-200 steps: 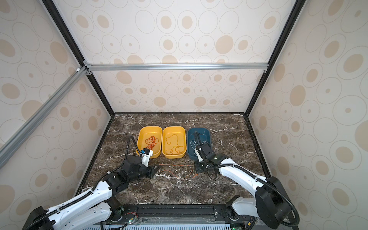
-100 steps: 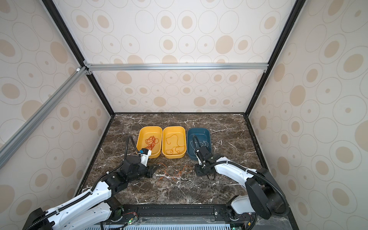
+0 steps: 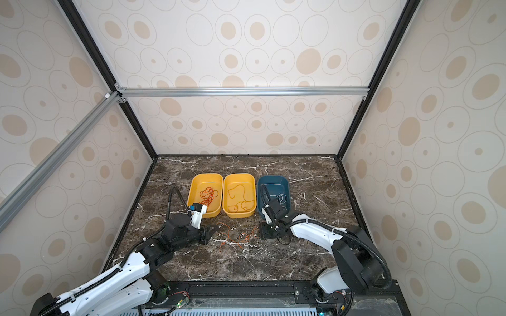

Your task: Untangle the cables

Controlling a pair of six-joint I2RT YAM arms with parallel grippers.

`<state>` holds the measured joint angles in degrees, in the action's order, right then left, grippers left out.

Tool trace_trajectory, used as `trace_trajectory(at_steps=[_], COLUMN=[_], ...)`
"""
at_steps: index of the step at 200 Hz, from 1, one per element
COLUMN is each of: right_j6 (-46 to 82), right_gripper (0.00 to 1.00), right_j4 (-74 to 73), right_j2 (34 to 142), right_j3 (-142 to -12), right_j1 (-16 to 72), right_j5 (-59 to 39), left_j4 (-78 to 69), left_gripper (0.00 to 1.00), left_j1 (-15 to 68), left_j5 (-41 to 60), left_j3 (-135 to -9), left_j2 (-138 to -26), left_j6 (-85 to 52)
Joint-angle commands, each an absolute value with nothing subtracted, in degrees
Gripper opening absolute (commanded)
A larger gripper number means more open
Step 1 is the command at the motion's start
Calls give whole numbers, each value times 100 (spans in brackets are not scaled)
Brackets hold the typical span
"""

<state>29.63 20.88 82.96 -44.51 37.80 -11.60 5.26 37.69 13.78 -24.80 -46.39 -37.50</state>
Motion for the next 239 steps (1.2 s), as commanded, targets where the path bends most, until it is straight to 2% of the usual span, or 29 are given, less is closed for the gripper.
trace_trajectory(at_steps=[1,34,63,104,124,138,239], right_j6=[3377,3675,3791,4034,4011,3950,3091], right_gripper=[56,56,50,27,8,0,0], right_j4=[1809,2072,2658,2680,2737,2819,3498], right_j2=[8516,9052,9476,9724,9709,9557,7815], right_j3=[-4766,-5278,-5713,-5730,-5727,-5726,-6154], right_j1=[3922,4213,4521,4560,4559,4561,4535], right_j5=[-1139,-598,90,348,435,524,978], left_j4=[504,448,385,355,398,412,400], left_gripper=[0,0,0,0,0,0,0], left_j1=[3742,3748,3752,3753,3753,3753,3702], left_j5=[1519,1590,1650,1649,1528,1423,435], left_j3=[-2820,-2834,-2830,-2804,-2803,-2821,-3055], left_j2=[-4535,-4518,-4450,-4283,-4211,-4122,-3850], left_j6=[-3577,-3551,-3525,-3465,-3439,-3429,-3305])
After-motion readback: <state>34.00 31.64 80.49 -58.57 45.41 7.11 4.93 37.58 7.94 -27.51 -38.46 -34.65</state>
